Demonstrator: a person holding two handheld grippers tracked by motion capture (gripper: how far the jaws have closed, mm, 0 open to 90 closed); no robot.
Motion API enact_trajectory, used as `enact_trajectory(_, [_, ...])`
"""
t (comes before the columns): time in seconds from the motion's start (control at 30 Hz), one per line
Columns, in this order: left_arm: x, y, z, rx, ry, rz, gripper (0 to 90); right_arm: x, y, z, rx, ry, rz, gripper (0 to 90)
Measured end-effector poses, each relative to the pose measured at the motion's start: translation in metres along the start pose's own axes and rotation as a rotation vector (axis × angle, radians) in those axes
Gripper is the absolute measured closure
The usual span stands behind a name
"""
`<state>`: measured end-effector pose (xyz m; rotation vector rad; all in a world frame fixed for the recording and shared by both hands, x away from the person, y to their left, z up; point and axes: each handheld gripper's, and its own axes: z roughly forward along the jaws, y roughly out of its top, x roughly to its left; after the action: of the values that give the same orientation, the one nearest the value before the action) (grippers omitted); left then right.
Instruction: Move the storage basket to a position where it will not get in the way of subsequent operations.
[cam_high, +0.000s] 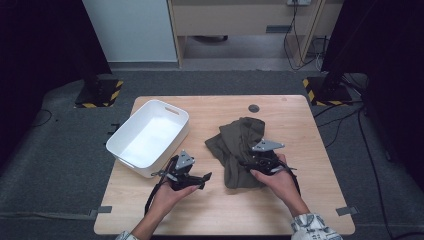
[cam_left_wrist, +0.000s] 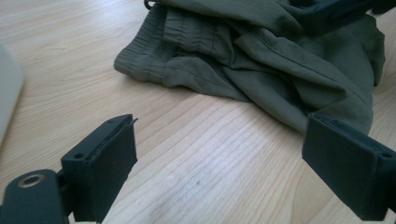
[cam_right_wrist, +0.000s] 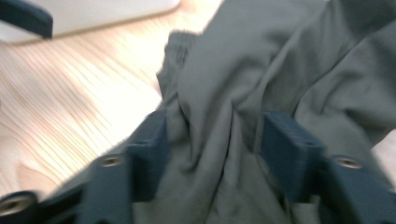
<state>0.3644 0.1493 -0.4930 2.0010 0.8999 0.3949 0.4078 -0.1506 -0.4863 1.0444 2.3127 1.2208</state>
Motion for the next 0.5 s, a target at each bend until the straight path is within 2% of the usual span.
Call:
enact_trajectory(0.1, [0.002, -0.003, -0.007, -0.006, 0.010, -0.006, 9.6, 0.002, 0.013, -0.007, -0.038, -0.011, 0.004, 31.1])
enact_trajectory(0.13, [0.003, -0.003, -0.007, -0.007, 0.013, -0.008, 9.6, 0.002, 0.020, -0.007, -0.045, -0.030, 0.004, 29.8])
enact_trajectory(0.2, [0.006, -0.005, -0.008, -0.001, 0.021, -0.009, 9.6, 0.000, 0.031, -0.002, -0.042, -0.059, 0.003, 28.8])
enact_trajectory(0.23, [0.006, -0.005, -0.008, 0.000, 0.026, -0.011, 9.7, -0.002, 0.039, 0.003, -0.042, -0.082, 0.023, 29.0])
enact_trajectory(0.27, [0.007, -0.005, -0.008, 0.001, 0.031, -0.015, 9.8, -0.003, 0.044, 0.006, -0.043, -0.086, 0.037, 29.1])
enact_trajectory(0.33, [0.006, -0.005, -0.007, 0.001, 0.031, -0.014, 9.8, -0.009, 0.055, 0.018, -0.027, -0.121, 0.072, 28.4])
enact_trajectory(0.4, [0.005, -0.005, -0.007, 0.004, 0.026, -0.004, 9.8, -0.017, 0.062, 0.031, 0.016, -0.179, 0.087, 27.5])
enact_trajectory(0.47, [0.005, -0.005, -0.006, 0.008, 0.029, 0.003, 9.8, -0.023, 0.063, 0.040, 0.037, -0.184, 0.102, 28.5])
enact_trajectory(0.5, [0.005, -0.005, -0.006, 0.006, 0.030, 0.000, 9.8, -0.025, 0.062, 0.045, 0.050, -0.167, 0.112, 32.7])
